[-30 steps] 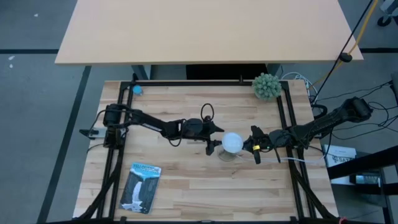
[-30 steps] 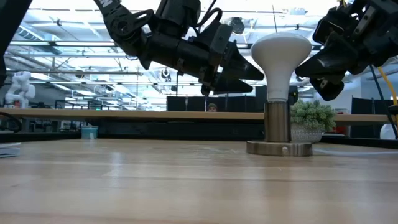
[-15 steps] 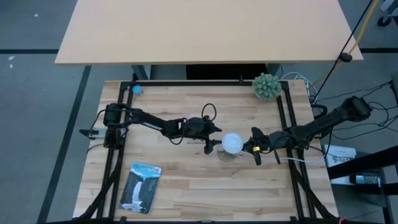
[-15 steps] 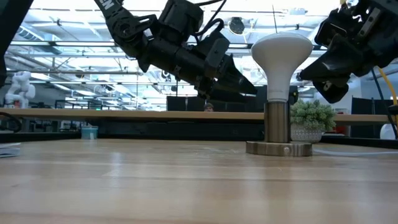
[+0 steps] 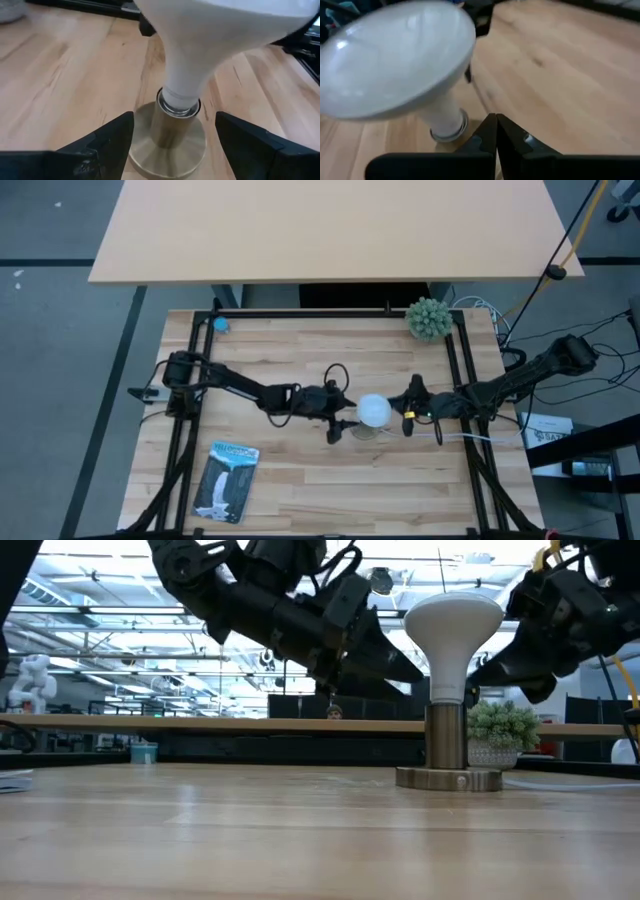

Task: Screw lightbulb
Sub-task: Insert the lightbulb into the bronze lamp socket

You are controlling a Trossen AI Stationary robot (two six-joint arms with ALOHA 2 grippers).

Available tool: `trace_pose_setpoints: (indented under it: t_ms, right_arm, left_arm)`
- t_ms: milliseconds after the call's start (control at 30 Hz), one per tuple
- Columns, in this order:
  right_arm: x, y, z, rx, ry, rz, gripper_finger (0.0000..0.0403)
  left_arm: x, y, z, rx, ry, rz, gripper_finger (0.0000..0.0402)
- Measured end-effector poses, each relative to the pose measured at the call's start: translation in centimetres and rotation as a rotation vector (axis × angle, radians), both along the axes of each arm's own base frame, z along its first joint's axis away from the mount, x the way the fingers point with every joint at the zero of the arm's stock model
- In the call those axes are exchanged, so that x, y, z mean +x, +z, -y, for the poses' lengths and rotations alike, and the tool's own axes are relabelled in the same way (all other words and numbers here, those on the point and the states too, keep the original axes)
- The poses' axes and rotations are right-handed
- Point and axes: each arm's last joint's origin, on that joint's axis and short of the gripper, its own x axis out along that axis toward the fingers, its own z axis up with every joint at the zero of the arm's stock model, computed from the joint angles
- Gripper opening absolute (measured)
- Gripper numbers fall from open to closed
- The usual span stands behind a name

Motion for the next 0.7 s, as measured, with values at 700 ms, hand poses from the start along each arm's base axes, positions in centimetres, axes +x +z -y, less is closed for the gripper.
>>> trace_pose_setpoints:
  t_ms: [700]
  right_arm:
    - [-1.0, -1.5, -1.0, 0.13, -0.039, -0.112, 0.0]
  left_arm:
    - [-0.3, 0.2, 2.4, 0.013, 0.165, 0.017, 0.0284]
